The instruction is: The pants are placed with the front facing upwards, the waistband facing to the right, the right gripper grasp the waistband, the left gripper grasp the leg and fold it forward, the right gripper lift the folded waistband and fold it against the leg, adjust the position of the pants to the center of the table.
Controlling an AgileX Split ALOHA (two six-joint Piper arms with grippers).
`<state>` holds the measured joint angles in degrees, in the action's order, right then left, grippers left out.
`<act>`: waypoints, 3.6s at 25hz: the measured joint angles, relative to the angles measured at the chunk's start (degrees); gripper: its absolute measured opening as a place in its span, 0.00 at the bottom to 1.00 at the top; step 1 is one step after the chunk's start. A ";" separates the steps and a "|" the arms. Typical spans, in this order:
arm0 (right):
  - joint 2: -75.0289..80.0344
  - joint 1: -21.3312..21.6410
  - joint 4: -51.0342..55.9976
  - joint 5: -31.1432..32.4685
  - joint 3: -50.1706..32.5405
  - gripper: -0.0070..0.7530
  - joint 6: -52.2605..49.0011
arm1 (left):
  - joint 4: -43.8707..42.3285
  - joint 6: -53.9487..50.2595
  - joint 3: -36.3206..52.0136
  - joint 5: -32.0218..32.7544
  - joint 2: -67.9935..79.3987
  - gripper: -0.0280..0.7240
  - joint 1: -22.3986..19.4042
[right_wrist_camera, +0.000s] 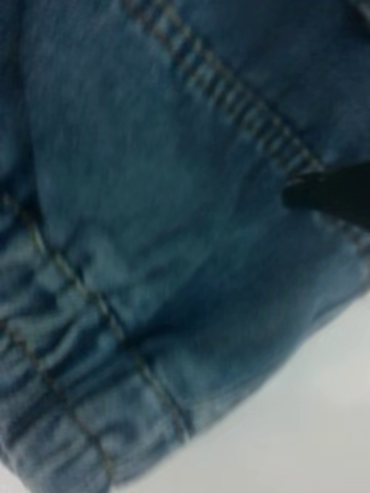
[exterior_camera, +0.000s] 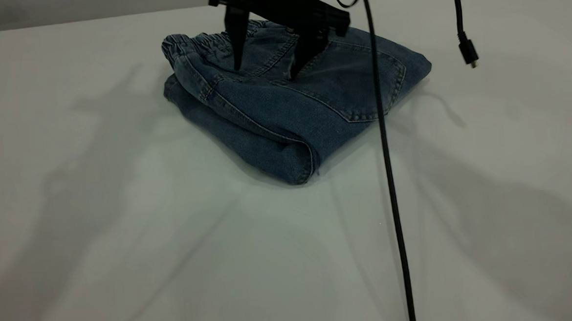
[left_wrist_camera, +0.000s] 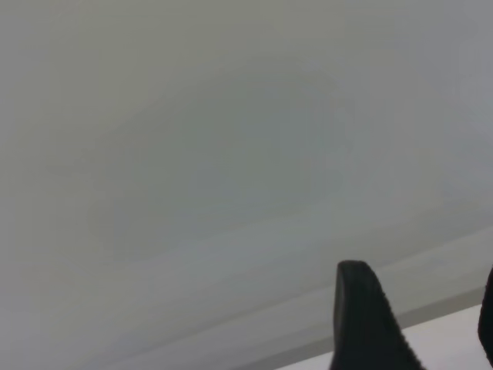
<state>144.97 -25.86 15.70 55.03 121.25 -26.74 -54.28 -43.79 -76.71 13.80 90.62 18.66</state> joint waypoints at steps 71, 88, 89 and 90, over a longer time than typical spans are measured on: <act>4.35 -2.98 -7.07 1.84 6.61 0.60 -17.04 | -1.24 -0.06 0.00 0.03 0.05 0.50 -0.20; 5.37 -5.08 -6.96 7.79 6.61 0.58 -7.30 | -1.12 -0.15 0.00 0.03 0.05 0.50 -0.20; 5.37 -5.33 -7.38 8.52 6.61 0.58 -6.14 | -1.12 -0.15 0.00 0.03 0.05 0.50 -0.20; 5.37 -5.71 -7.58 9.28 6.61 0.58 -5.08 | -1.12 -0.15 0.00 0.03 0.05 0.50 -0.20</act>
<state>150.33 -31.56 8.13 64.31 127.86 -31.82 -55.40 -43.94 -76.71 13.83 90.67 18.46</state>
